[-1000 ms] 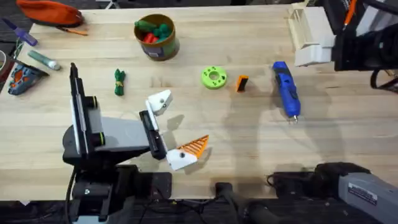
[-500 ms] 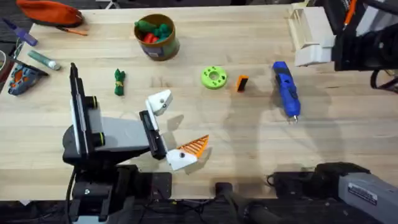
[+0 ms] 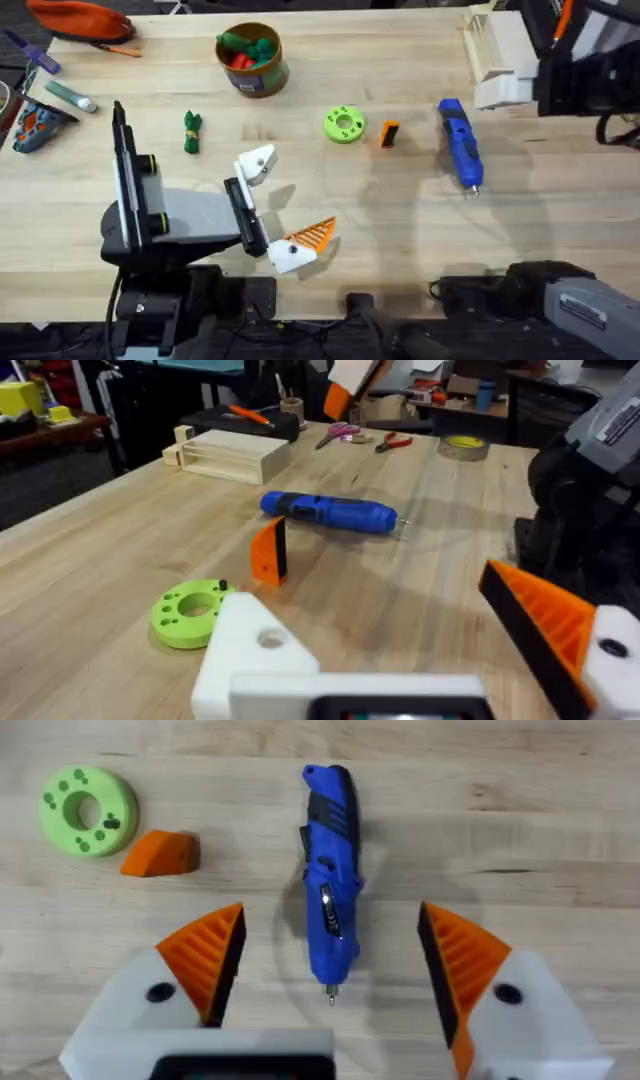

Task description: Pick up the gripper from the table and insert it into the empty holder that is missing its gripper. Then pick up a screw, insert it into the mounting hole, and use the screwdriver to tighten it. Finally, clean up the table by picking up the vegetable and placing it into the bucket.

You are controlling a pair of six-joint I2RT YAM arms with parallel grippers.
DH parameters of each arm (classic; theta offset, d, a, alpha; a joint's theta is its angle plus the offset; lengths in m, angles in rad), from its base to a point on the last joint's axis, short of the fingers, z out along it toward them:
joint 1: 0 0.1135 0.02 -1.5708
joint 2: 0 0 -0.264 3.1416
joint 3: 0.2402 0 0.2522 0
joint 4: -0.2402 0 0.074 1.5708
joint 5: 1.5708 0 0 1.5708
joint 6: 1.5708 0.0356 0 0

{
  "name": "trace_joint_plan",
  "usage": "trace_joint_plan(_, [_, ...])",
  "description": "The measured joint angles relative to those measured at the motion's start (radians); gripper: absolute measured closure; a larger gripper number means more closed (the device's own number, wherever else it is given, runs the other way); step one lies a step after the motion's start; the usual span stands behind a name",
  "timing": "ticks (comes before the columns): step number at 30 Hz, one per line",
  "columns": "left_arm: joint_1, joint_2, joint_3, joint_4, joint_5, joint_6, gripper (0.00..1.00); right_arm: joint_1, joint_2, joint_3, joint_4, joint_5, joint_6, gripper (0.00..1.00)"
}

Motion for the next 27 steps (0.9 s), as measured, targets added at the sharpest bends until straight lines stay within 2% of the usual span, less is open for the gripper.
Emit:
trace_joint_plan(7, [0.000,0.000,0.000,0.000,0.000,0.000,0.014,0.025,0.000,0.000,-0.049,0.024,0.113,0.028])
trace_joint_plan(13, [0.000,0.000,0.000,0.000,0.000,0.000,0.013,0.191,0.000,0.025,-0.139,0.148,0.262,0.027])
trace_joint_plan(18, [0.000,0.000,0.000,0.000,0.000,0.000,0.014,0.332,0.000,0.082,-0.151,0.193,0.422,0.026])
trace_joint_plan(23, [0.000,0.000,0.000,0.000,0.000,0.000,0.014,0.418,0.005,0.133,-0.198,0.208,0.589,0.026])
trace_joint_plan(27, [0.000,0.000,0.000,0.000,0.000,0.000,0.015,0.468,0.048,0.187,-0.218,0.211,0.663,0.026])
